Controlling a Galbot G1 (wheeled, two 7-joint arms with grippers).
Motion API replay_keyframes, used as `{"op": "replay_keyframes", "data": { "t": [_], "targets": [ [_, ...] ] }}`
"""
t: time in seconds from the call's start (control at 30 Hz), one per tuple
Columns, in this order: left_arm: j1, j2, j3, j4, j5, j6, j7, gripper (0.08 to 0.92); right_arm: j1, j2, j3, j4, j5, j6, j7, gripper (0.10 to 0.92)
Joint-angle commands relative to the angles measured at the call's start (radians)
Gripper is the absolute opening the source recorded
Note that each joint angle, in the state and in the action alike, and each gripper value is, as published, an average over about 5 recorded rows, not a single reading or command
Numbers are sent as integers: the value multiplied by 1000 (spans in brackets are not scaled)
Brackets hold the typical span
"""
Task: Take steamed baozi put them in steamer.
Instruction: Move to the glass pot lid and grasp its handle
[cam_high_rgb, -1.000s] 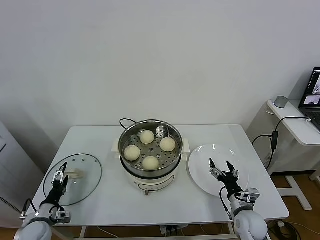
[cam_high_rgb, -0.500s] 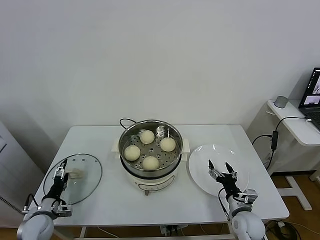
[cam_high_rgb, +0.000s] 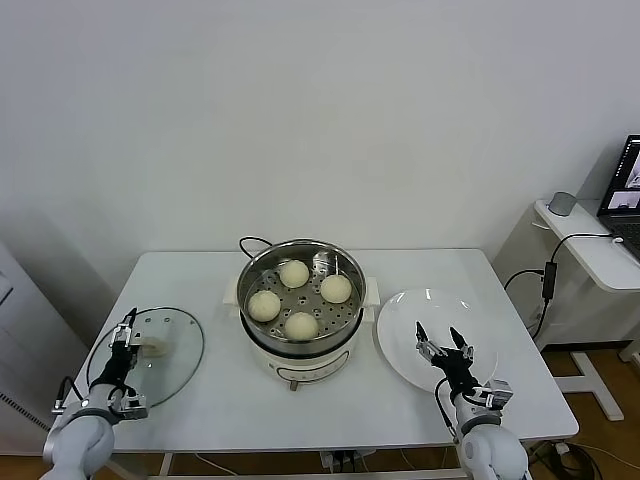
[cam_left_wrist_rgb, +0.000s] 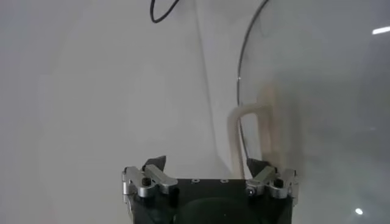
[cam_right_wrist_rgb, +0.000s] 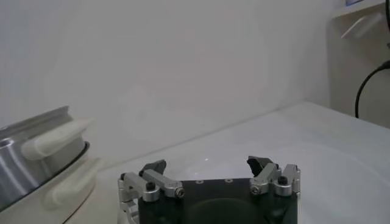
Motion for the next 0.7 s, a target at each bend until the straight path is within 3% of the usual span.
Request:
{"op": "replay_keyframes", "data": {
  "t": [0.03, 0.3, 0.7],
  "targets": [
    [-52, -1, 11, 75, -25, 11, -41, 823, 0, 3, 0, 0, -6, 0, 0, 823],
    [-41, 9, 25, 105, -61, -9, -64, 792, -6, 0, 4, 2, -5, 2, 1, 823],
    [-25, 5, 21, 82, -76, 12, -41, 455, -13, -2, 4, 11, -9, 2, -1, 823]
  ]
}}
